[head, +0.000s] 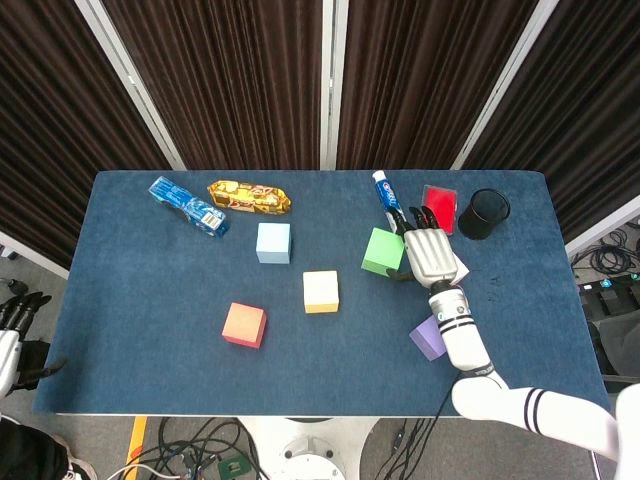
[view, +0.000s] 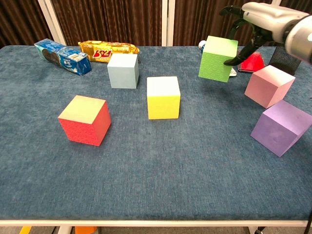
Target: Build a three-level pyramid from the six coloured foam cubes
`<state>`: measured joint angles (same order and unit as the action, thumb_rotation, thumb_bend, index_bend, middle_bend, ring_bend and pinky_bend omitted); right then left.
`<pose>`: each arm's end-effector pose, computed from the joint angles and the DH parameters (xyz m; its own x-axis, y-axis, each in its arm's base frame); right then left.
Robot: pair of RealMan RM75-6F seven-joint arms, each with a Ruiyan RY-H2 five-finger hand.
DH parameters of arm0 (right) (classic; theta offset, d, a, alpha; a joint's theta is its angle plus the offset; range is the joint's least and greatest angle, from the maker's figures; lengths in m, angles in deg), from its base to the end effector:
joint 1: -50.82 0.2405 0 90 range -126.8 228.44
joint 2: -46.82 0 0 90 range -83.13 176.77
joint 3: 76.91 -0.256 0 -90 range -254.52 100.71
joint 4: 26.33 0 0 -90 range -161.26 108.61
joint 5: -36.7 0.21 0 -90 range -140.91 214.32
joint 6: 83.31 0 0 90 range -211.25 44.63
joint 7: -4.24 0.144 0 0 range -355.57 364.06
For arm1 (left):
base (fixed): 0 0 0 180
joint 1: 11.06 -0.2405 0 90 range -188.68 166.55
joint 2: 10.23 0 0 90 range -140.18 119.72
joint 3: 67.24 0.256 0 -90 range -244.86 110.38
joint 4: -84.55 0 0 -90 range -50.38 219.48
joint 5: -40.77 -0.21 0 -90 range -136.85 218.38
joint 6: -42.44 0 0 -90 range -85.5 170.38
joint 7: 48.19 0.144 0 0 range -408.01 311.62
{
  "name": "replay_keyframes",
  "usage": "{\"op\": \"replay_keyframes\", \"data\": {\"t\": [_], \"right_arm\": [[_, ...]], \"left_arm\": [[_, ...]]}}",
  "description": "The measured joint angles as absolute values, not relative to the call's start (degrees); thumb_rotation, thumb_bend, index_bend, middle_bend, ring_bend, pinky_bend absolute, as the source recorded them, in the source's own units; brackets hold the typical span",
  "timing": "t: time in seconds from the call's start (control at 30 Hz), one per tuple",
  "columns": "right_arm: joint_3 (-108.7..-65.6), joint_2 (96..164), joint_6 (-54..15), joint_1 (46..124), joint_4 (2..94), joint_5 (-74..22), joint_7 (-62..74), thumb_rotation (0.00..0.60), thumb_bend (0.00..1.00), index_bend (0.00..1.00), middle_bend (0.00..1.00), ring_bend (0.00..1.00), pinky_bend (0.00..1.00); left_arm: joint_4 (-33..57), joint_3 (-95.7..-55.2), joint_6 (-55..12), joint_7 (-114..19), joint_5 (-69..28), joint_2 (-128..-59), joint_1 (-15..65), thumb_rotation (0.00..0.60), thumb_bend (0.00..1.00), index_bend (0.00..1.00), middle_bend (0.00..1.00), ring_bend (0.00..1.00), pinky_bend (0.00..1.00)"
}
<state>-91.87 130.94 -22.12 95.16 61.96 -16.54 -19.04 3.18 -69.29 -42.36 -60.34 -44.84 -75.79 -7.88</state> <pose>-0.1412 -0.3745 0.0351 0.3762 -0.1411 0.9157 -0.9134 -0.2221 0.3410 -0.3529 0.1706 0.1703 0.3520 0.0171 0.9358 0.9350 0.0398 -0.3524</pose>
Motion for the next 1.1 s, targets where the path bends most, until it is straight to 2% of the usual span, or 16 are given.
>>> {"op": "replay_keyframes", "data": {"t": [0.27,0.4,0.53,0.8,1.1], "right_arm": [[-87.4,125.5,-31.9,93.9,56.8,-33.4,3.2,0.6,0.32,0.0,0.44,0.04,0.0],[-85.6,125.3,-34.6,94.6,52.3,-41.4,11.9,0.6,0.32,0.0,0.44,0.03,0.0],[-84.2,126.3,-35.3,96.2,47.9,-47.2,15.2,0.6,0.31,0.0,0.43,0.03,0.0],[-83.2,129.2,-34.2,98.5,45.1,-50.8,17.9,0.6,0.29,0.0,0.43,0.03,0.0],[-83.0,132.2,-33.7,99.2,43.6,-50.7,17.2,0.6,0.29,0.0,0.43,0.03,0.0]], "left_arm": [[2.4,-70.4,-40.9,-59.0,-44.3,-75.8,-6.2,0.6,0.0,0.15,0.12,0.05,0.13],[2.0,-70.3,-40.6,-58.6,-44.1,-75.4,-6.1,0.6,0.0,0.15,0.12,0.05,0.13],[1.3,-70.2,-40.8,-58.5,-43.9,-74.7,-6.4,0.6,0.0,0.15,0.12,0.05,0.13],[1.0,-70.0,-40.5,-58.5,-43.6,-74.5,-6.3,0.6,0.0,0.15,0.12,0.05,0.13],[1.8,-69.7,-40.5,-59.0,-44.0,-74.7,-6.3,0.6,0.0,0.15,0.12,0.05,0.13]]}}
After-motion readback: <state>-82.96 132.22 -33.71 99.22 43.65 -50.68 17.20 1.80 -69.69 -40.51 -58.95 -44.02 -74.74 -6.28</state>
